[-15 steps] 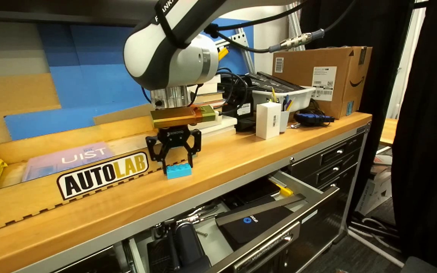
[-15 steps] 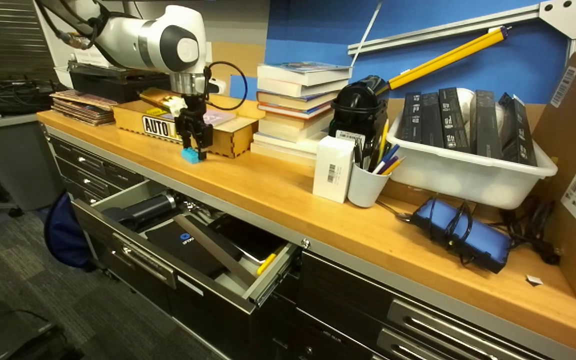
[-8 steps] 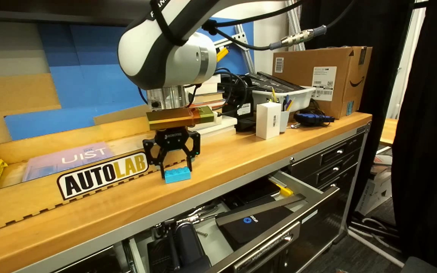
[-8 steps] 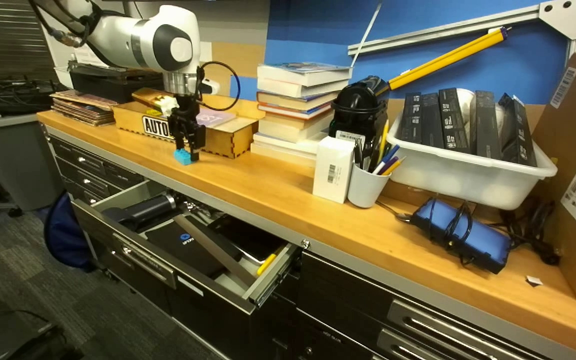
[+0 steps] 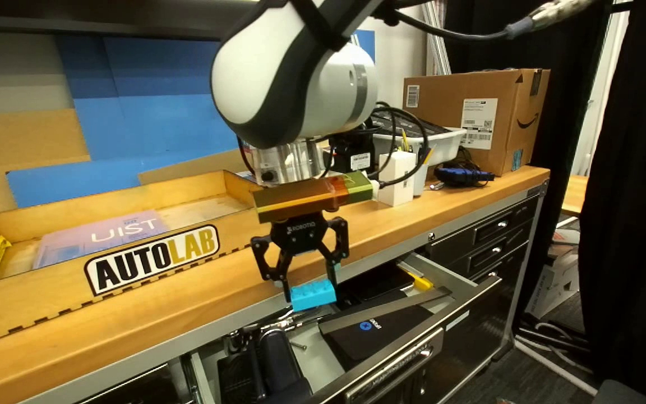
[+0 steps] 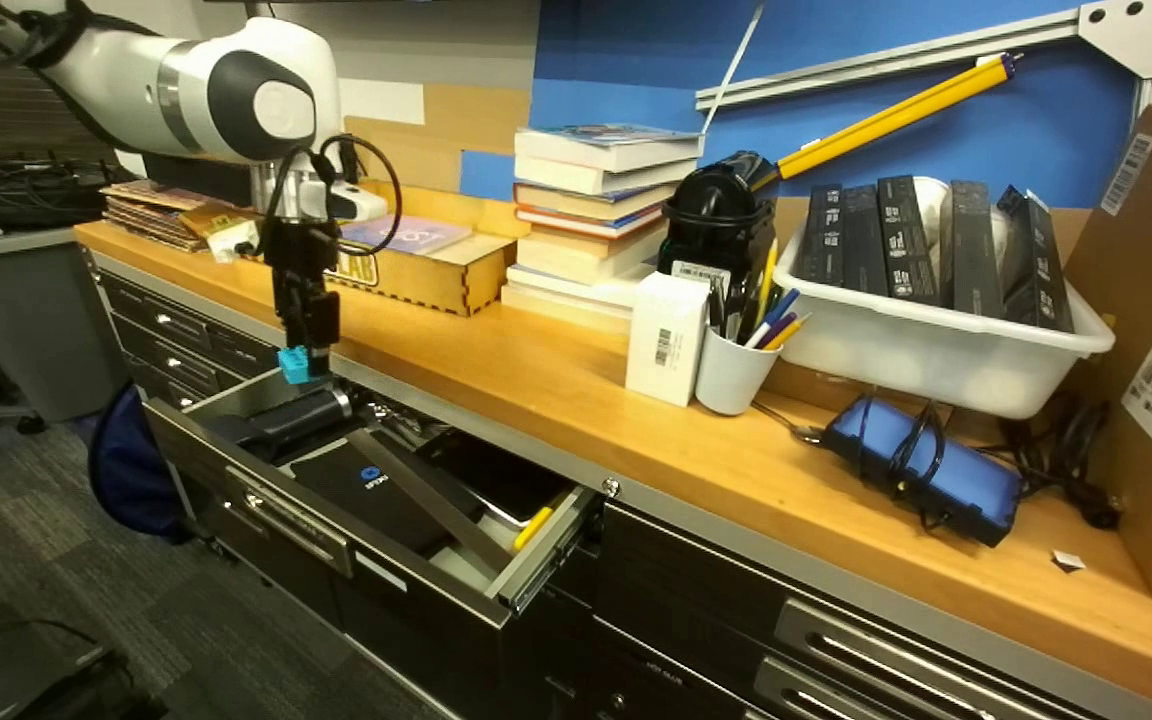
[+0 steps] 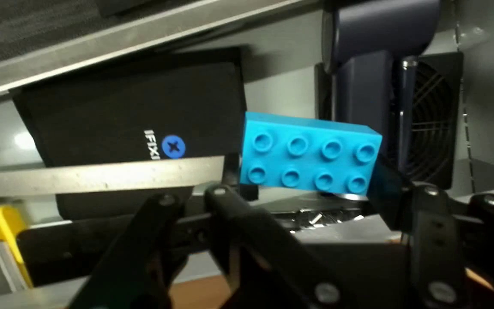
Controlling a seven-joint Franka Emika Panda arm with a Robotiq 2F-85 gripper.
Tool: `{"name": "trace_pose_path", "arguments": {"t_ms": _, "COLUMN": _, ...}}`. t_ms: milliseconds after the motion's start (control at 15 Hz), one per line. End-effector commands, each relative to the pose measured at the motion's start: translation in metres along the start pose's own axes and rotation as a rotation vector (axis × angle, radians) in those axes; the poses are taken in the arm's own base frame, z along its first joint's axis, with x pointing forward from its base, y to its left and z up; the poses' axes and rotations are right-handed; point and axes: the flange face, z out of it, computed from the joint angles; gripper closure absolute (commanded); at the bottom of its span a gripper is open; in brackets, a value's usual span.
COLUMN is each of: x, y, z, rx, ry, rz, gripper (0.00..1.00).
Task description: Put the blue object in the drawer then close the drawer.
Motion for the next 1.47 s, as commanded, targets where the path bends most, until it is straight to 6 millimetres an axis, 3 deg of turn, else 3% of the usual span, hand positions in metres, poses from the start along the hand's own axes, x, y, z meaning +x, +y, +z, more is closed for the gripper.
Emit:
{"name": "trace_pose_path", "arguments": {"t_ms": 0, "x": -0.023, "y": 0.041, "z": 0.022, "rx": 0.03, "ry": 0.002, "rz": 0.148, "gripper": 0.53}}
{"name": "trace_pose_path", "arguments": {"t_ms": 200, "x": -0.021, "y": 0.077, "z": 0.043, "rx": 0.074, "ry": -0.008, "rz": 0.247, "gripper": 0.53}}
{"name": "trace_pose_path", "arguments": {"t_ms": 267, "x": -0.019, "y": 0.088, "z": 0.047, "rx": 0.095, "ry": -0.006, "rz": 0.273, "gripper": 0.23}}
{"name": "trace_pose_path", "arguments": {"t_ms": 333, "x": -0.019, "y": 0.097, "z": 0.051, "rx": 0.114, "ry": -0.002, "rz": 0.301, "gripper": 0.06}}
{"name": "trace_pose_path", "arguments": {"t_ms": 400, "x": -0.02, "y": 0.105, "z": 0.053, "rx": 0.133, "ry": 0.008, "rz": 0.323, "gripper": 0.0}}
{"name": "trace_pose_path", "arguments": {"t_ms": 600, "x": -0.036, "y": 0.124, "z": 0.055, "rx": 0.181, "ry": 0.023, "rz": 0.379, "gripper": 0.0}}
{"name": "trace_pose_path", "arguments": {"t_ms": 1000, "x": -0.107, "y": 0.14, "z": 0.057, "rx": 0.227, "ry": 0.002, "rz": 0.25, "gripper": 0.0}}
{"name": "trace_pose_path", "arguments": {"t_ms": 1133, "x": -0.112, "y": 0.136, "z": 0.061, "rx": 0.203, "ry": -0.069, "rz": 0.123, "gripper": 0.0}}
{"name": "trace_pose_path", "arguments": {"t_ms": 1400, "x": -0.092, "y": 0.106, "z": 0.09, "rx": 0.14, "ry": -0.235, "rz": -0.035, "gripper": 0.0}}
